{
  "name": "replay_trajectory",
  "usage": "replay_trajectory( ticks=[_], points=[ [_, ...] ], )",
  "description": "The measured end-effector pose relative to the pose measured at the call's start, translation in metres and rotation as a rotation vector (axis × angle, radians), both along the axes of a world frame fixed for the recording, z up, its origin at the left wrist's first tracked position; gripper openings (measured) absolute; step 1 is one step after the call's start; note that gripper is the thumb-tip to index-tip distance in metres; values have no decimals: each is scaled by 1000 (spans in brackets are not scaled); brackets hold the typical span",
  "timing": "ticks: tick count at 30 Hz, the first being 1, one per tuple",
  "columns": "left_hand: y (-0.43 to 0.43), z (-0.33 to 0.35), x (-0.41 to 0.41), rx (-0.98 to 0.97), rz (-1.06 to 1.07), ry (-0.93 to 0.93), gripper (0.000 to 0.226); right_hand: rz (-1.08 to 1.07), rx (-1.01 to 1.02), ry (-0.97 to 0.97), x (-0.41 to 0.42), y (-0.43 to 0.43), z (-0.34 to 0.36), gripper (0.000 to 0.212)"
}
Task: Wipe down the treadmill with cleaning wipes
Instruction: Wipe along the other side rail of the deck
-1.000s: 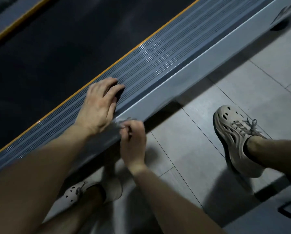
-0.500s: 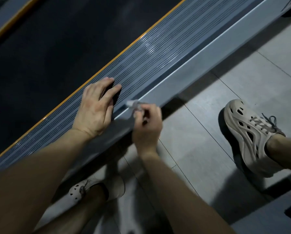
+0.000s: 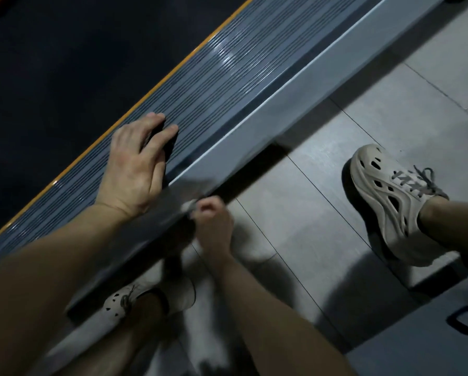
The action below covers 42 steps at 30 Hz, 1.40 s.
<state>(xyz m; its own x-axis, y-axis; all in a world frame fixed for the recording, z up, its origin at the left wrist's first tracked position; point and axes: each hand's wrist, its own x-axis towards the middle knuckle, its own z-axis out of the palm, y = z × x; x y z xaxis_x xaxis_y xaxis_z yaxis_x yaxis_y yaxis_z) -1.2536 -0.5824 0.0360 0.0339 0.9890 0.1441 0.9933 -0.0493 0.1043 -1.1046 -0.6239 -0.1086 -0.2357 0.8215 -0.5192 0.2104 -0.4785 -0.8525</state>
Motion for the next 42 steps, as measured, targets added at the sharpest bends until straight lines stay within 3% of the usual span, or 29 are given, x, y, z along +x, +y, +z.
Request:
replay_trajectory(
  ticks=[4,7,10,14,16,20,24,27,30,32,34,38,40,42],
  points=[
    [-1,-1,3,-4,10,-14,49,-501,3,-82,63,137,-15,13],
    [1,-1,1,-17,19,-3,48,-728,71,-48,79,191,-2,9],
    [0,0,2,-32,21,-3,49,-654,124,-77,41,138,-4,14],
    [1,1,3,-50,17,4,50,-200,-134,17,-7,7,-3,15],
    [2,1,2,-58,22,3,51,-83,-180,83,-6,0,-10,11],
    [2,0,1,-48,19,15,50,-472,-74,8,55,136,-38,13],
    [3,-1,0,-48,9,29,50,-714,124,-61,101,242,-15,10],
    [0,-1,2,-55,9,34,49,-599,162,-128,61,175,-23,2],
    [-1,0,2,-84,19,44,46,-249,59,-29,10,45,-18,19],
    [2,6,6,-133,44,51,46,-121,41,26,0,6,0,19],
    [7,17,14,-152,102,52,43,-252,67,69,15,38,10,10],
    [48,36,43,-72,141,42,37,-745,298,-49,82,214,44,21],
    [84,38,61,-27,108,15,36,-823,422,-70,101,272,75,19],
    [126,36,78,8,66,-22,35,-809,515,-55,92,266,93,14]
  ],
)
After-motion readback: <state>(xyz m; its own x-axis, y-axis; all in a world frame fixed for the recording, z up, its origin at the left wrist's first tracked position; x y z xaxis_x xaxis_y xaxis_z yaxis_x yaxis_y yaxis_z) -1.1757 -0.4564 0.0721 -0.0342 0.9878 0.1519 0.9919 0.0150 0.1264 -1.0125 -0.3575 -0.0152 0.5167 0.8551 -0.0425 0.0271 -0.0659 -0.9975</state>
